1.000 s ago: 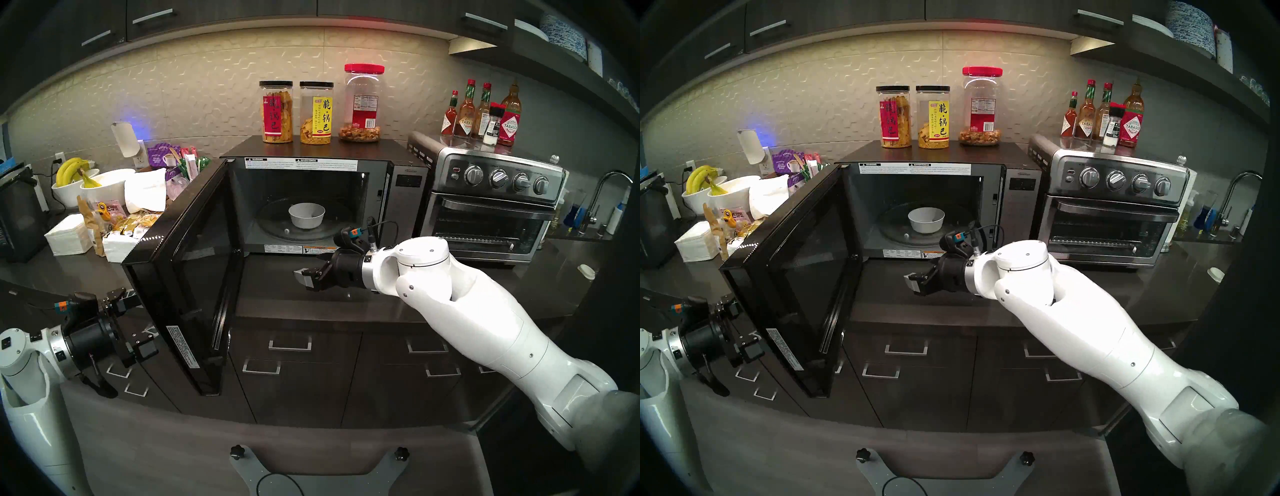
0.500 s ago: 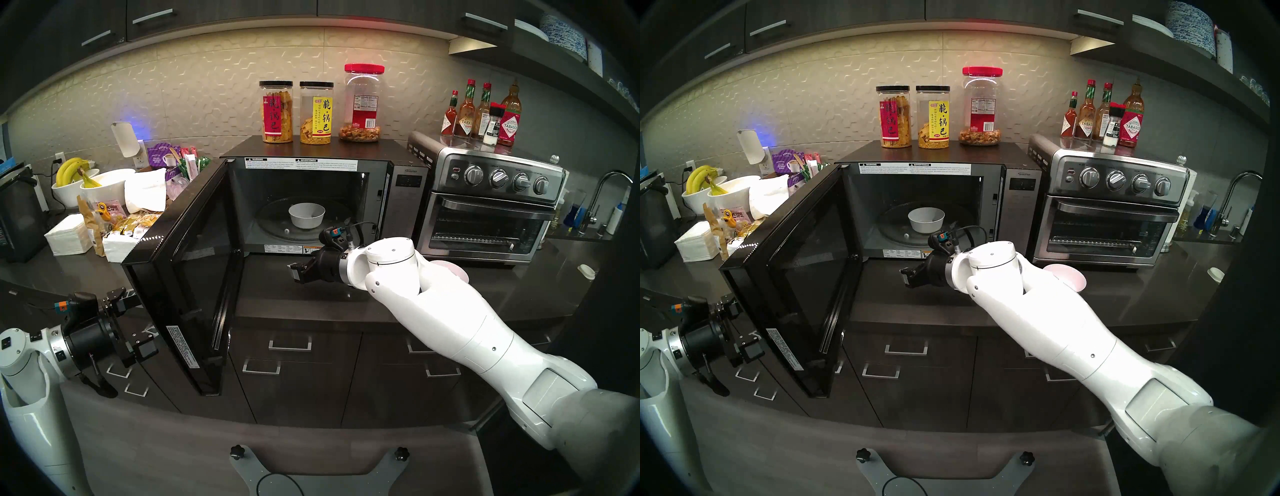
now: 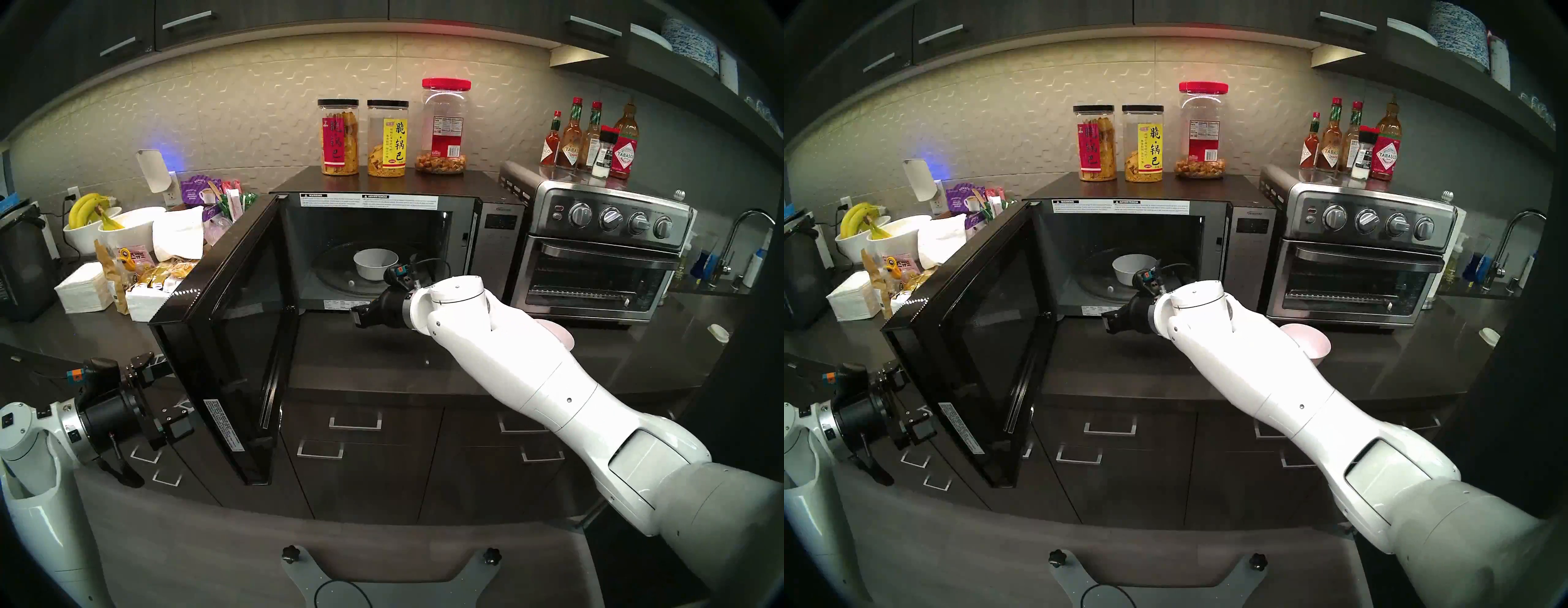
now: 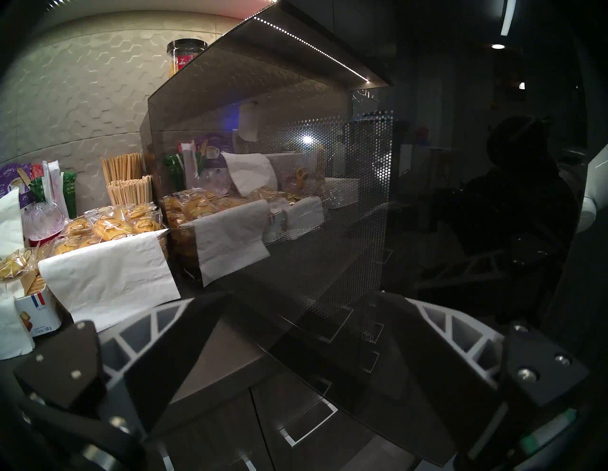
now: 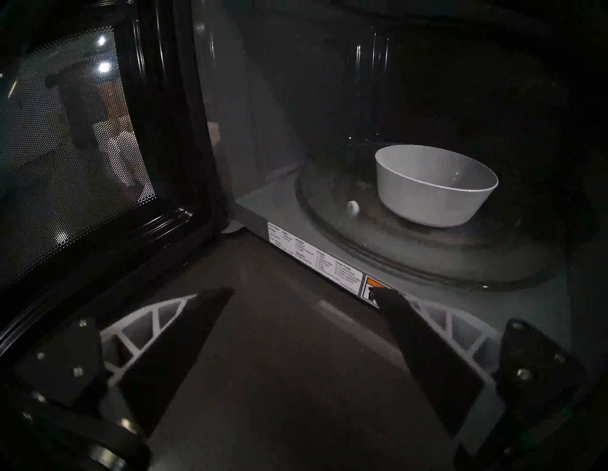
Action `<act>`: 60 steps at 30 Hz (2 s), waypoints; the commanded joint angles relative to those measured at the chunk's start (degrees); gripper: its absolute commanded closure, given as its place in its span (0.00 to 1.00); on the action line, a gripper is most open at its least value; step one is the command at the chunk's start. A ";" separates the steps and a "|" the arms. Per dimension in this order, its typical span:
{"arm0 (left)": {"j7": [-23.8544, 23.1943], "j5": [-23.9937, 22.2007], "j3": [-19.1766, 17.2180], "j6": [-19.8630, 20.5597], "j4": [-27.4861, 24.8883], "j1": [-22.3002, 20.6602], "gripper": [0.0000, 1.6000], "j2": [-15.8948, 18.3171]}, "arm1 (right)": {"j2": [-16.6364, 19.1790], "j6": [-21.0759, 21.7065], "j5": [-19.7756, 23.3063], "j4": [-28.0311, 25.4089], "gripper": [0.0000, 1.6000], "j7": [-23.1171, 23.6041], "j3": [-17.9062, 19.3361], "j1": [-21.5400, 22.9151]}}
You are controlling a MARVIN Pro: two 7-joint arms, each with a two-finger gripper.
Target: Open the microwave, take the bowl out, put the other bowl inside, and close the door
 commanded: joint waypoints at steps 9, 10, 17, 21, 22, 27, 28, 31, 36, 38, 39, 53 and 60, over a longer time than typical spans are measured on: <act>-0.44 -0.24 0.02 -0.03 -0.84 0.09 0.00 0.13 | -2.17 -3.46 -1.85 2.64 0.00 2.94 0.55 4.34; -0.45 -0.24 0.02 -0.03 -0.85 0.09 0.00 0.13 | -2.19 -3.54 -1.98 2.71 0.00 3.09 0.58 4.34; -0.46 -0.24 0.02 -0.02 -0.86 0.10 0.00 0.13 | -2.31 -3.77 -2.51 2.85 0.00 3.65 0.82 4.22; -0.46 -0.24 0.01 -0.02 -0.86 0.10 0.00 0.13 | -2.40 -3.79 -2.79 2.89 0.00 3.88 1.01 4.13; -0.46 -0.24 0.01 -0.02 -0.86 0.10 0.00 0.13 | -2.41 -3.78 -2.85 2.90 0.00 3.92 1.05 4.11; -0.46 -0.24 0.01 -0.01 -0.87 0.10 0.00 0.13 | -2.54 -3.73 -3.18 2.92 0.00 4.14 1.30 3.98; -0.47 -0.24 0.01 -0.01 -0.87 0.10 0.00 0.13 | -2.56 -3.72 -3.24 2.92 0.00 4.17 1.34 3.95; -0.47 -0.24 0.01 -0.01 -0.87 0.10 0.00 0.13 | -2.62 -3.67 -3.42 2.93 0.00 4.27 1.48 3.88; -0.47 -0.24 0.01 -0.01 -0.87 0.10 0.00 0.12 | -2.73 -3.60 -3.70 2.94 0.00 4.43 1.70 3.77; -0.47 -0.24 0.01 -0.01 -0.87 0.10 0.00 0.12 | -2.76 -3.58 -3.76 2.94 0.00 4.46 1.75 3.74; -0.47 -0.24 0.01 -0.01 -0.87 0.10 0.00 0.12 | -2.80 -3.55 -3.86 2.94 0.00 4.52 1.83 3.70; -0.47 -0.24 0.01 -0.01 -0.87 0.10 0.00 0.12 | -2.94 -3.45 -4.19 2.95 0.00 4.70 2.11 3.55; -0.47 -0.24 0.01 -0.01 -0.87 0.10 0.00 0.12 | -4.28 -3.46 -5.24 4.51 0.00 3.44 1.55 4.00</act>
